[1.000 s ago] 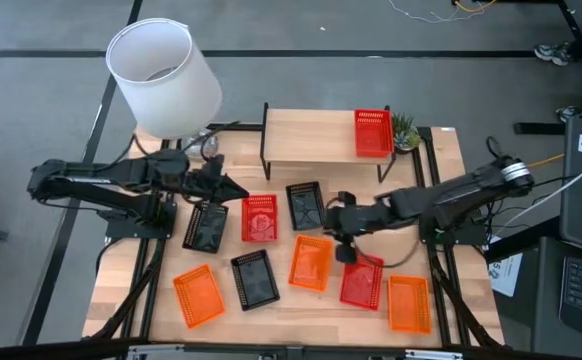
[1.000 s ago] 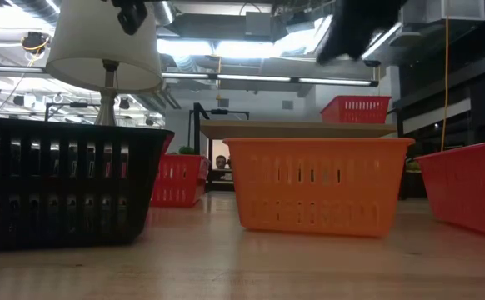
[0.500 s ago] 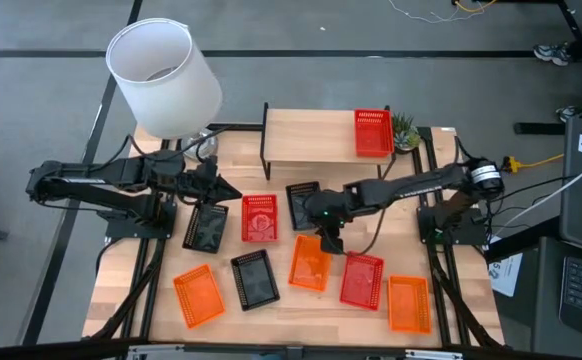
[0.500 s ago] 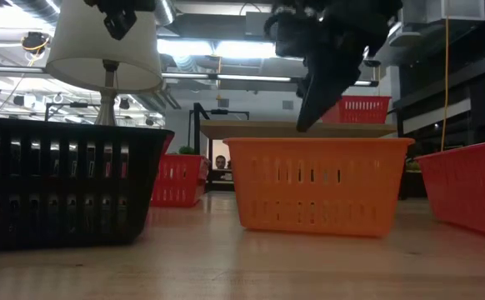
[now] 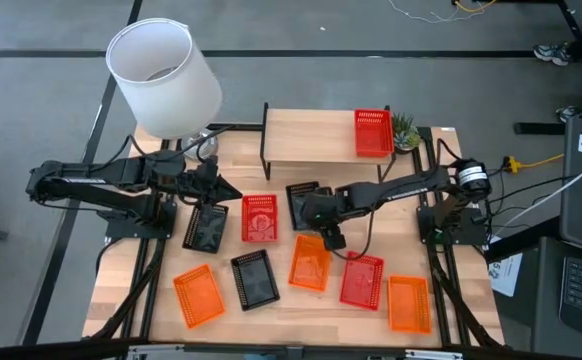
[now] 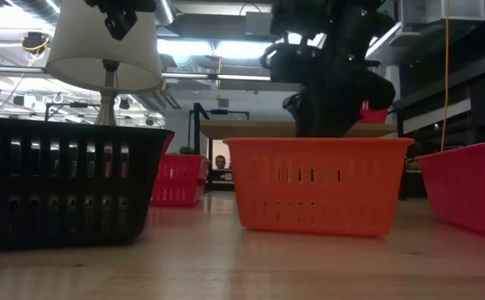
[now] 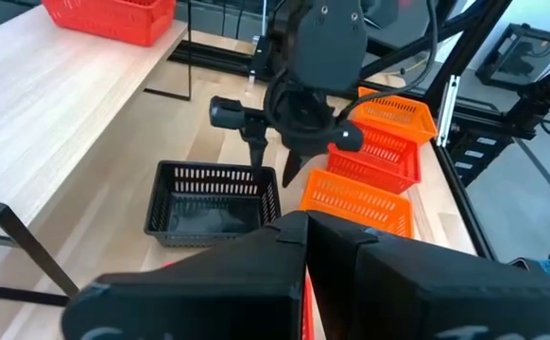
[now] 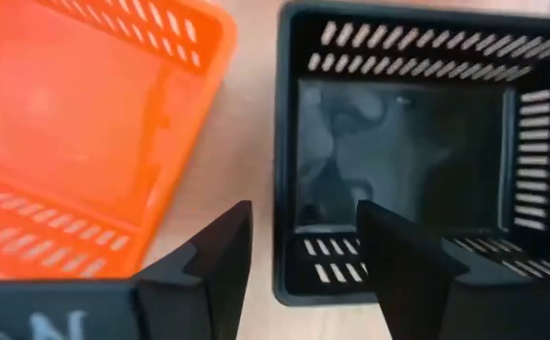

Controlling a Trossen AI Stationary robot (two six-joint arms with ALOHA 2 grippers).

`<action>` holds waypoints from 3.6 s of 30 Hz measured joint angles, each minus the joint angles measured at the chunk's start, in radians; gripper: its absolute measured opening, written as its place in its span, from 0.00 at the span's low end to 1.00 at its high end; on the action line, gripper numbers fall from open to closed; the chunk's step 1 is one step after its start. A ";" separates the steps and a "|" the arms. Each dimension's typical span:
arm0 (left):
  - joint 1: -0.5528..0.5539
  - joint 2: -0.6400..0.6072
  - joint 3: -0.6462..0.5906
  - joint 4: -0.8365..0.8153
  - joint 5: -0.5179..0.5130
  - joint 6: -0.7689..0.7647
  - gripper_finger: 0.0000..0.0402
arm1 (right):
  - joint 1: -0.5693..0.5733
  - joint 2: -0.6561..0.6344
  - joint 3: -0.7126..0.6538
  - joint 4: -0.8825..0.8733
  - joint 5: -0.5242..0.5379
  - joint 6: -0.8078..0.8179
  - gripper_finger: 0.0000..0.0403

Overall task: Stack baskets on shelf by color
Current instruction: Put the top right black basket on the shelf

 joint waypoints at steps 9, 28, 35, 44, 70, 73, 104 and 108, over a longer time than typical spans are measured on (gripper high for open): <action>0.000 0.000 0.000 0.000 -0.019 0.001 0.00 | 0.000 0.086 -0.001 0.033 0.007 0.006 0.40; 0.000 0.000 -0.001 -0.001 -0.019 0.030 0.00 | 0.071 0.038 0.284 -0.278 0.065 0.083 0.01; 0.000 0.000 -0.001 0.000 -0.019 0.029 0.00 | 0.088 0.038 0.551 -0.464 -0.215 0.020 0.01; 0.000 0.000 -0.001 0.000 -0.019 0.027 0.00 | 0.029 0.037 0.846 -0.770 0.315 -0.003 0.00; 0.000 0.000 -0.001 0.001 -0.023 0.076 0.00 | -0.544 -0.096 0.764 -0.638 -0.051 -0.281 0.00; 0.000 0.000 -0.001 0.001 -0.023 0.076 0.00 | -0.567 -0.118 0.764 -0.627 -0.106 -0.250 0.00; 0.000 0.009 -0.001 0.001 -0.055 0.079 0.00 | -0.467 -0.230 0.260 -0.333 0.050 -0.230 0.01; 0.000 0.009 -0.001 0.001 -0.055 0.079 0.00 | -0.451 -0.229 0.260 -0.343 0.050 -0.226 0.00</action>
